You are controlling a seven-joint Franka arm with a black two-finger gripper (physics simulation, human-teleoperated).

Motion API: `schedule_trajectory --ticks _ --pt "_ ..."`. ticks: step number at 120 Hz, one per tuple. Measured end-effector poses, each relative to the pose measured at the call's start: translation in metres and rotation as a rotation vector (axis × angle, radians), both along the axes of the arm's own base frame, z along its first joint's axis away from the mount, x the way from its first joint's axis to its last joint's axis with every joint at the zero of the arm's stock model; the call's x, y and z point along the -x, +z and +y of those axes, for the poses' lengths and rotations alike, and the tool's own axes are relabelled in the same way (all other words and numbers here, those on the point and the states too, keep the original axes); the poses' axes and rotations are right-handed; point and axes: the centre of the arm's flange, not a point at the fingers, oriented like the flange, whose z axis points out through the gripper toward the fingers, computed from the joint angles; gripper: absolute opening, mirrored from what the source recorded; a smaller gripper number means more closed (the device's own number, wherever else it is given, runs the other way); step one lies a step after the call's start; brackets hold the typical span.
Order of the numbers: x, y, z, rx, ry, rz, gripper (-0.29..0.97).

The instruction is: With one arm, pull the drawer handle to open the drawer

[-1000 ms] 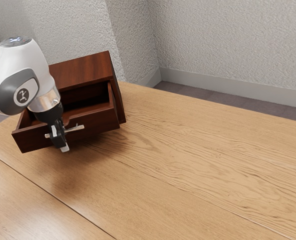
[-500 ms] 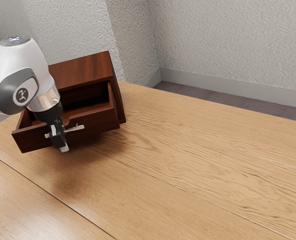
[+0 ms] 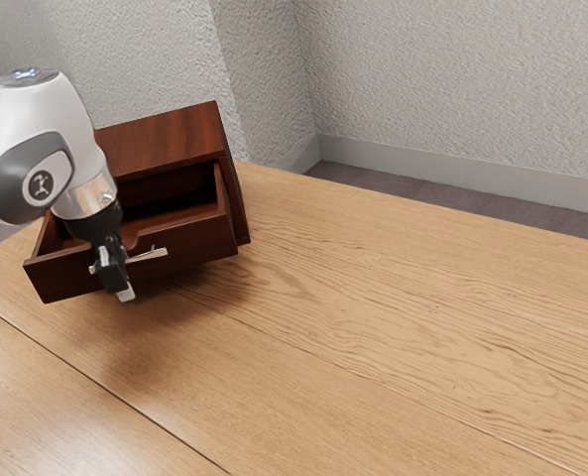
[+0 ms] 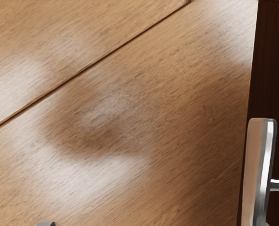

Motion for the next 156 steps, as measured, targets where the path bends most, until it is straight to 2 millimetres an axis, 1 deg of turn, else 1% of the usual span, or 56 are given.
schedule_trajectory --ticks 22,62,91,104,112,118,125,130,138,146,152,156 --pt "0.001 0.001 0.001 0.000 0.002 0.001 0.48" --pt "0.002 0.008 0.001 0.001 0.004 0.001 0.53" --pt "0.002 0.020 -0.001 0.001 0.006 -0.005 0.58" --pt "0.000 0.029 -0.007 0.001 -0.004 -0.020 0.61" --pt "-0.001 0.037 -0.015 0.000 -0.018 -0.035 0.62" --pt "-0.003 0.048 -0.026 -0.004 -0.039 -0.054 0.63" --pt "-0.007 0.063 -0.053 -0.012 -0.085 -0.078 0.63" --pt "-0.012 0.072 -0.086 -0.017 -0.143 -0.092 0.64" --pt "-0.017 0.079 -0.141 -0.027 -0.241 -0.100 0.64" --pt "-0.018 0.098 -0.190 -0.037 -0.341 -0.125 0.64" --pt "-0.014 0.110 -0.218 -0.041 -0.423 -0.133 0.65" --pt "-0.011 0.119 -0.232 -0.044 -0.475 -0.134 0.65"
